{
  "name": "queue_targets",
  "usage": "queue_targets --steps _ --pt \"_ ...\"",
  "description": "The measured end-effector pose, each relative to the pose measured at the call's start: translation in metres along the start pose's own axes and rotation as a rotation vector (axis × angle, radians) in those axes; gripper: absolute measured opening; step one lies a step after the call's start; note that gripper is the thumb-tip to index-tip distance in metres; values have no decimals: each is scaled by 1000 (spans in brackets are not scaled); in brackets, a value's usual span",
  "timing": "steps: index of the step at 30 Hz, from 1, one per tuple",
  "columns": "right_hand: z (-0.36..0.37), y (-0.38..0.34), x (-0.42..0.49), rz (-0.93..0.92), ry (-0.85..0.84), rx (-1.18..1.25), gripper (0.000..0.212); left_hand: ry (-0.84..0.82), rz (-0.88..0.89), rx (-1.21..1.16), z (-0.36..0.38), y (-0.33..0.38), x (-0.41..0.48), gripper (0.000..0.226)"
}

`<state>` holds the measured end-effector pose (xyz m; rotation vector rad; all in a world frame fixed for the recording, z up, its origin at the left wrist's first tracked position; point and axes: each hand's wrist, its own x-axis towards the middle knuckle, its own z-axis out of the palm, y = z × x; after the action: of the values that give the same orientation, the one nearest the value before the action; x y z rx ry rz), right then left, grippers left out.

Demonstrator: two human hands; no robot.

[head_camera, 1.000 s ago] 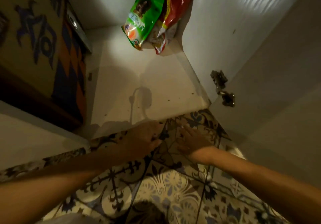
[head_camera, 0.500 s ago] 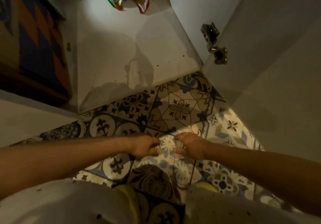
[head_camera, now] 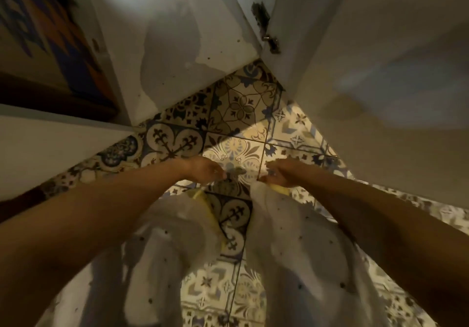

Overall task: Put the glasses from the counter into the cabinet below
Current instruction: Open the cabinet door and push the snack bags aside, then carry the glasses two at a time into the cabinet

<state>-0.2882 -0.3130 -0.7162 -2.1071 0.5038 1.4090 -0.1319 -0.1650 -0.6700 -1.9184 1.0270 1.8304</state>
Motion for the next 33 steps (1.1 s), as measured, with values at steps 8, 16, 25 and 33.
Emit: queue_targets --steps 8,16,25,33 --pt "-37 -26 -161 5 31 12 60 51 -12 26 17 63 -130 49" --pt "-85 -53 -319 2 11 -5 71 59 68 70 2 124 -282 54" --pt "-161 -100 -447 -114 61 -137 72 134 19 6 -23 154 -417 58" --pt "-238 -159 -507 -159 28 -410 70 298 -2 28 -73 145 -504 49"
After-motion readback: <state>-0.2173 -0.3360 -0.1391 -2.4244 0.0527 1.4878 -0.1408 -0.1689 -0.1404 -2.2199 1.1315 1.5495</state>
